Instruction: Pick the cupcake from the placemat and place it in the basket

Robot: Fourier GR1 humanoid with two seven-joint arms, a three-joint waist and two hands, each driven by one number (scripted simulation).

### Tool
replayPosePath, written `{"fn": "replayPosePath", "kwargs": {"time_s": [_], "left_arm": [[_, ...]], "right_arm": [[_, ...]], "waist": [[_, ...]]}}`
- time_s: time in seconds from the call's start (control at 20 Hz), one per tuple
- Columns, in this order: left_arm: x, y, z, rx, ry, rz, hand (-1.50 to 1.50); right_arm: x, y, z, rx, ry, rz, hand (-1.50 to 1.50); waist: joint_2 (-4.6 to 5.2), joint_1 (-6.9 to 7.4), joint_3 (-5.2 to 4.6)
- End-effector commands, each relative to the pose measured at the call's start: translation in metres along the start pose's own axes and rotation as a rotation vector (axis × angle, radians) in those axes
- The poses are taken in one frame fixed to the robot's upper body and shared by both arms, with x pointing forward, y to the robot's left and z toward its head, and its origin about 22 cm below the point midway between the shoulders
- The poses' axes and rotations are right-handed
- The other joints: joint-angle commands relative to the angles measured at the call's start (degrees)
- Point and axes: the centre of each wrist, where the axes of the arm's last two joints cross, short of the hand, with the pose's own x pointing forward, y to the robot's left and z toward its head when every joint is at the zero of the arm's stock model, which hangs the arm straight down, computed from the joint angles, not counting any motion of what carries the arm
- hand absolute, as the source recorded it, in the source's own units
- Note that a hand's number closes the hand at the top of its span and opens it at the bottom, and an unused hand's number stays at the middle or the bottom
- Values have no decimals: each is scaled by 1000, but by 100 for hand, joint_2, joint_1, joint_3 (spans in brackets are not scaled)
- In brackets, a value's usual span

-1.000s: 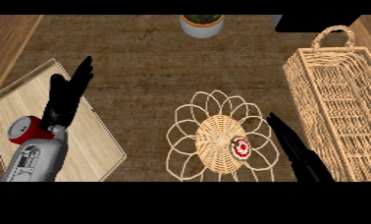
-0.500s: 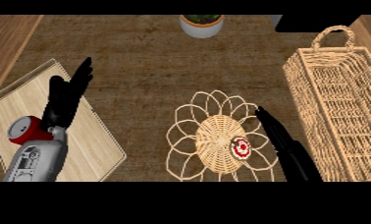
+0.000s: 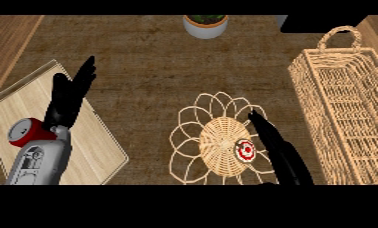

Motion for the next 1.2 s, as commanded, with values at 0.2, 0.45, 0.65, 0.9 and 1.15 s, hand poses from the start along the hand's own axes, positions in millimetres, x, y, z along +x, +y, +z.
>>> {"fn": "replayPosePath", "kwargs": {"time_s": [0.2,0.45,0.65,0.9,1.15], "left_arm": [[0,1,19,2,0,-11,0],[-20,2,9,2,-4,-3,0],[-8,9,5,3,3,4,0],[-21,-1,9,3,-3,1,0],[-10,2,13,-4,-4,16,0]], "right_arm": [[-15,-2,-21,1,11,-18,-150],[-15,20,-20,6,30,2,-150],[-2,39,-14,15,-44,83,150],[-10,39,-16,-44,-82,198,150],[7,51,-42,-43,-31,310,150]], "waist": [[-1,19,1],[1,4,0],[-1,4,0],[1,-2,-1],[3,44,-1]]}}
